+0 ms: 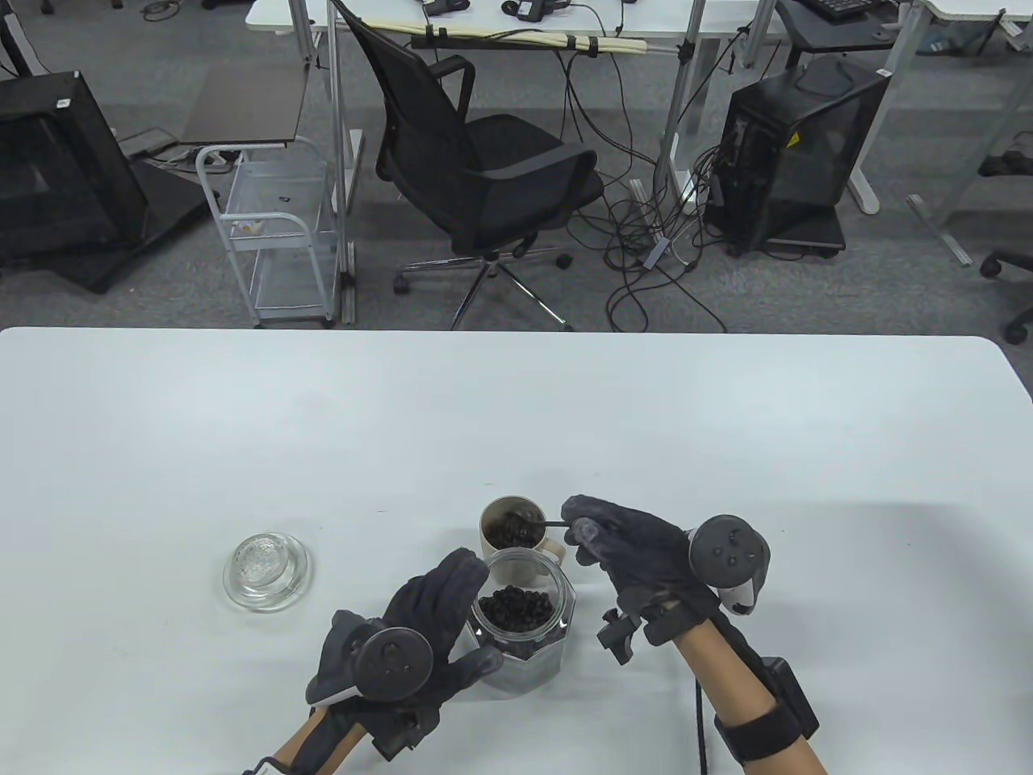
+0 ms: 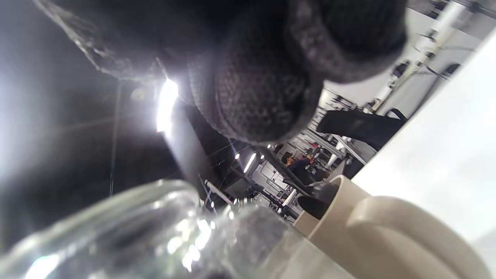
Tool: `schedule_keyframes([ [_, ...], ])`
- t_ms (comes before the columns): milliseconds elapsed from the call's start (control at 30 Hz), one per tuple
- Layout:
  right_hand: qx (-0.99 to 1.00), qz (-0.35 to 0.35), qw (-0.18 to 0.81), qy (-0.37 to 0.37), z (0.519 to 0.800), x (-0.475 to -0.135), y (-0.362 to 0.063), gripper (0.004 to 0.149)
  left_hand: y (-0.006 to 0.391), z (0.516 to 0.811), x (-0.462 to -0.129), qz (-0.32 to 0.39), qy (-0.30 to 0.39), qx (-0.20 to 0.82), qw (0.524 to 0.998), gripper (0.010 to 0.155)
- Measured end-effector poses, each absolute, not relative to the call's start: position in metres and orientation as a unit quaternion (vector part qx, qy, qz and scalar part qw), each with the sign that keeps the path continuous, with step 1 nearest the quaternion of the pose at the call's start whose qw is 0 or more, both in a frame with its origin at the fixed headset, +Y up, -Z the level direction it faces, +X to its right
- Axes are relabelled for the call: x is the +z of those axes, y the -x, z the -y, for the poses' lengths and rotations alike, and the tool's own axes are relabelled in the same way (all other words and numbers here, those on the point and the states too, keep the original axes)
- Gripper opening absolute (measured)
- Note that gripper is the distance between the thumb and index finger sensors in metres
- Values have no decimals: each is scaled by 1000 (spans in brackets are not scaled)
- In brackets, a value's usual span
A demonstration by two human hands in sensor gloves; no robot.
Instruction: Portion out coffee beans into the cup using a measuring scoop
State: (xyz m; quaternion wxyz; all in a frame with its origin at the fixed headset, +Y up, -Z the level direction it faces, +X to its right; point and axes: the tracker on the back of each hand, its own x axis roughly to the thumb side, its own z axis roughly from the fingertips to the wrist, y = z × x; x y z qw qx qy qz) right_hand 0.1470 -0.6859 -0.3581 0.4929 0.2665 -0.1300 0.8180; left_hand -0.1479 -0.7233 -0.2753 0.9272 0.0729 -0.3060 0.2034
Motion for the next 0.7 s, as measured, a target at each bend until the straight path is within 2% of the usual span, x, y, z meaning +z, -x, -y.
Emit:
schedule_keyframes([
  [100,821,117,479,-288,683,-354,-141,48,148,723,-275,306,-73,203,927,94],
  [300,805,123,509,-279,681,-354,-144,48,148,723,-275,306,-74,202,928,94],
  [500,751,171,589,-244,665,-352,-168,48,148,723,-275,305,-74,202,928,94],
  [700,743,228,599,-191,651,-352,-201,42,148,723,-275,305,-74,202,928,94],
])
